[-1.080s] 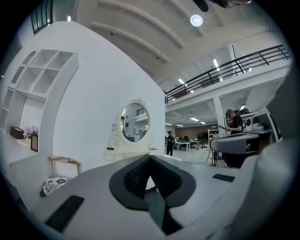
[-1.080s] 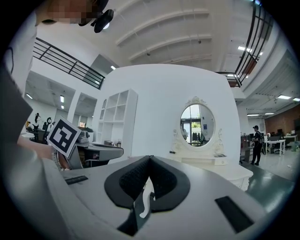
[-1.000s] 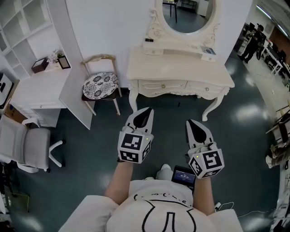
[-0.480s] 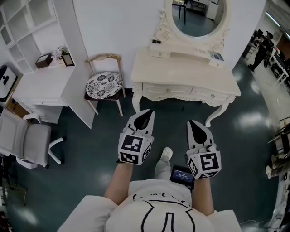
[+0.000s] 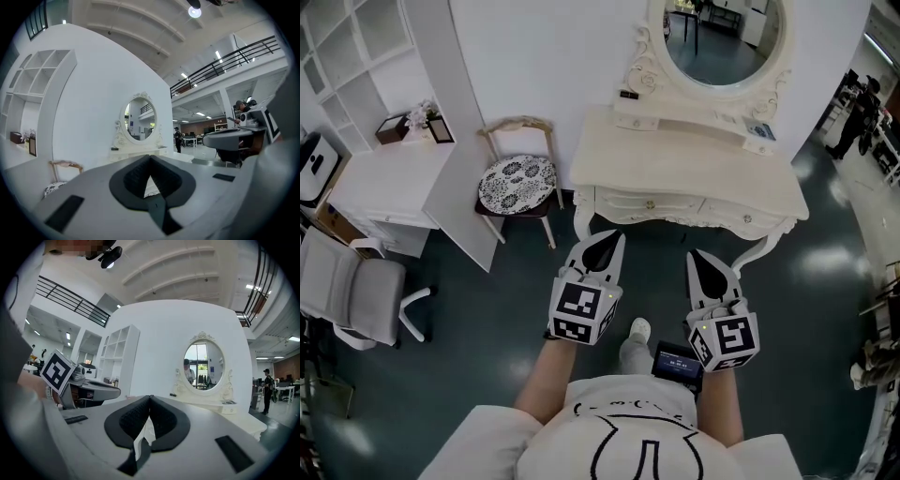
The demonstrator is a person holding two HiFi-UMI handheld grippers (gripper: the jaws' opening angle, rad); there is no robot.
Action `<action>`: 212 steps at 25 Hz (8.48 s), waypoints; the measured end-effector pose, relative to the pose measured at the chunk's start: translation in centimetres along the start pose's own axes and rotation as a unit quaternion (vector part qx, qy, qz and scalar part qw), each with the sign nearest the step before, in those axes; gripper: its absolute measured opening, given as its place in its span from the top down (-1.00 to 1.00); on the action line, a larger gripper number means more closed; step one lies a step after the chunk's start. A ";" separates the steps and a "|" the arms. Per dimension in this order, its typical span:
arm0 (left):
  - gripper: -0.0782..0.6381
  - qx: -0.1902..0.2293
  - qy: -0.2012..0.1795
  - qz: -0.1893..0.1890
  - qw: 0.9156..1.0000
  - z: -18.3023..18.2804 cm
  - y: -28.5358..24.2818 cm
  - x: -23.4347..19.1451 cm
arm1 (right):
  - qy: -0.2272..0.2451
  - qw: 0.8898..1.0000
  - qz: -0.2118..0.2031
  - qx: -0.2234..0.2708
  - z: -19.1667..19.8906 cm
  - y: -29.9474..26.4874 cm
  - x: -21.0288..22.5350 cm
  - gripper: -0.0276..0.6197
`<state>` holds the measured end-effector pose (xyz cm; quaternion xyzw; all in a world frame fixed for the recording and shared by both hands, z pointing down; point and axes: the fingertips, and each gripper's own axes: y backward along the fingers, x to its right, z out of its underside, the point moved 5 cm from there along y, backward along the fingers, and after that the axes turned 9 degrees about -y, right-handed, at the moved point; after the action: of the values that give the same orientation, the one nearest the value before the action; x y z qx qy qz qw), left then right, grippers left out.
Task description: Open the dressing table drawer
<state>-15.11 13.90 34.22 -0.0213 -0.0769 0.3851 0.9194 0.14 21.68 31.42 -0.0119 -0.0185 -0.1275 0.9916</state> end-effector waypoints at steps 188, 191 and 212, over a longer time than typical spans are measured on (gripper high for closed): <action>0.43 -0.263 0.108 -0.059 0.957 16.3 -51.1 -20.8 | -0.157 0.974 -0.055 -0.152 11.9 -44.7 36.6 0.86; 0.43 -0.265 0.106 -0.057 0.957 16.4 -50.9 -20.6 | -0.157 0.975 -0.054 -0.151 11.9 -44.5 36.5 0.86; 0.43 -0.257 0.100 -0.053 0.960 16.6 -49.4 -19.5 | -0.164 0.973 -0.056 -0.153 12.3 -43.5 35.6 0.86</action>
<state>3.58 -35.05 53.07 -0.2912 -0.0823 0.2989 0.9050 23.17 -29.04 45.94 -0.1830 -0.1621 -0.1802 0.9528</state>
